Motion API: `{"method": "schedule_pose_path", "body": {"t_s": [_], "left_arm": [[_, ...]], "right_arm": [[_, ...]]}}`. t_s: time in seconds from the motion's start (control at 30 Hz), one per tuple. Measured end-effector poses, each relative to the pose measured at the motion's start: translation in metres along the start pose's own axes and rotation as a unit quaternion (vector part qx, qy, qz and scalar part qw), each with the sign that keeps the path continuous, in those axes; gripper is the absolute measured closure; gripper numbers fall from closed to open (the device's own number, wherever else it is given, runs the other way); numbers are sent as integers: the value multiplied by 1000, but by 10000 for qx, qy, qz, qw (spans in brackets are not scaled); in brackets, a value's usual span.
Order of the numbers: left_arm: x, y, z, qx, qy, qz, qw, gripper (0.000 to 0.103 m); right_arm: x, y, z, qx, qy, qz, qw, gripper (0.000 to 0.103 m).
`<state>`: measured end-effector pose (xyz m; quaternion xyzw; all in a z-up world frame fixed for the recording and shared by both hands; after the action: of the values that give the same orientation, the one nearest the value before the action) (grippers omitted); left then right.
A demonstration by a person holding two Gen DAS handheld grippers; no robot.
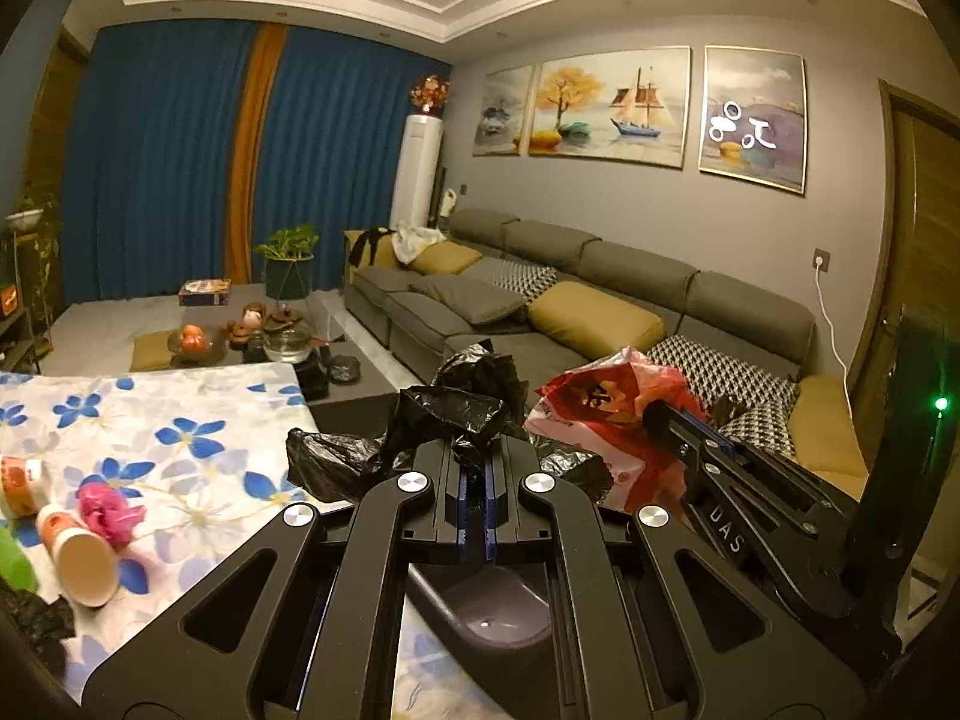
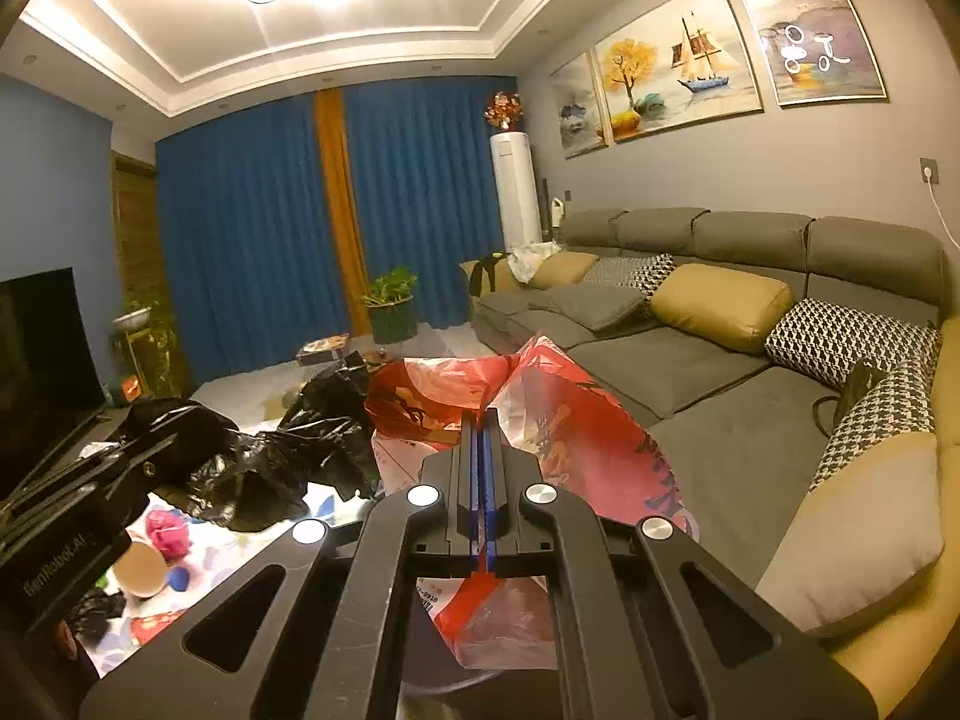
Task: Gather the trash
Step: 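Lift the black bag and red-white wrapper and carry both toward the grey bin, then open both tools over the grey bin to drop the bag and wrapper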
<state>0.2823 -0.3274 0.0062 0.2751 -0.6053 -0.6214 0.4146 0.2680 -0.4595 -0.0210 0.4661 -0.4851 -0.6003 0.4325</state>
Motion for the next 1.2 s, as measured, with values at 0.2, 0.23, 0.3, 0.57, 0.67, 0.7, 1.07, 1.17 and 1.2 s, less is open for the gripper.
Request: {"method": "schedule_pose_path", "body": {"t_s": [0.2,0.23,0.3,0.57,0.67,0.7,1.07,1.17,1.2], "left_arm": [[-1,-11,-26,-134,57,22,9999,100],[-2,-12,-30,-163,72,35,9998,100],[-2,-16,-35,-217,57,58,9997,100],[1,-23,-54,-379,72,27,9993,100],[1,-25,-58,-387,46,23,9992,100],[1,-25,-59,-405,32,21,9992,100],[-5,-41,-71,-643,17,48,9979,42],[-15,-40,-67,-574,150,164,9981,32],[-19,-39,-67,-571,209,207,9979,30]], "right_arm": [[6,-4,-14,-75,-17,-14,10000,101],[5,-4,-15,-84,-7,-14,10000,101],[4,-5,-19,-119,-24,-9,9999,101],[3,-10,-30,-239,18,-114,9996,100],[3,-11,-34,-284,36,-131,9995,99],[3,-11,-36,-294,43,-132,9995,99],[4,-17,-37,-392,-39,-190,9990,65],[7,-18,-34,-412,-96,-189,9989,62],[9,-18,-33,-419,-117,-198,9989,62]]}}
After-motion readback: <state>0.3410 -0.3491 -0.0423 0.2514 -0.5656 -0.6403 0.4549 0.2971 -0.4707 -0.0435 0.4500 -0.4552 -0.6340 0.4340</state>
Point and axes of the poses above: each gripper's, at about its wrist camera, not at the fingertips, and z roughly against the way its jaws point, x to its right, y to its top, the point moved 8 cm from there along -z, roughly the way its jaws point, and after that the axes turned 11 degrees about x, right-handed, at the moved point
